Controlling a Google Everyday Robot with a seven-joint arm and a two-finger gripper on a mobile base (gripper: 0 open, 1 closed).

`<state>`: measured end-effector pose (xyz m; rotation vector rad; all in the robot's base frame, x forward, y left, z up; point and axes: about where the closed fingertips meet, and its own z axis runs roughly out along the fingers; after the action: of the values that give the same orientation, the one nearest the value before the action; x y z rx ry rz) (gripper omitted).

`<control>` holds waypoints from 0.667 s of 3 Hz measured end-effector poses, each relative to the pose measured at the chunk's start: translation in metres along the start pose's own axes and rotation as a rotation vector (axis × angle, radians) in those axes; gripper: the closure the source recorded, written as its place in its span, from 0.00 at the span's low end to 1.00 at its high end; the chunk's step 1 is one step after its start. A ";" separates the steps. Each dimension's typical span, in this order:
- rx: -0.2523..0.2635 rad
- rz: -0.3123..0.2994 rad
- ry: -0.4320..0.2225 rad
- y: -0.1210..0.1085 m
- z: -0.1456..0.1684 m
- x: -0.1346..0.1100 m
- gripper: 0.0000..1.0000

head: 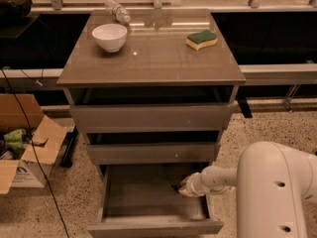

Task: Pick rxbar chocolate from bottom drawer and place on counter

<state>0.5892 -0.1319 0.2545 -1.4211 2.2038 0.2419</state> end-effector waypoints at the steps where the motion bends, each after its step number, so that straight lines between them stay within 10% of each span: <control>1: 0.042 -0.030 -0.047 0.005 -0.034 -0.032 1.00; 2: 0.075 -0.067 -0.091 0.012 -0.084 -0.067 1.00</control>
Offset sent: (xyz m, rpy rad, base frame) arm -0.0264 0.0339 0.1836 0.0507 -0.2113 0.0520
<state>0.5739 -0.1072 0.3581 -1.4123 2.0673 0.1946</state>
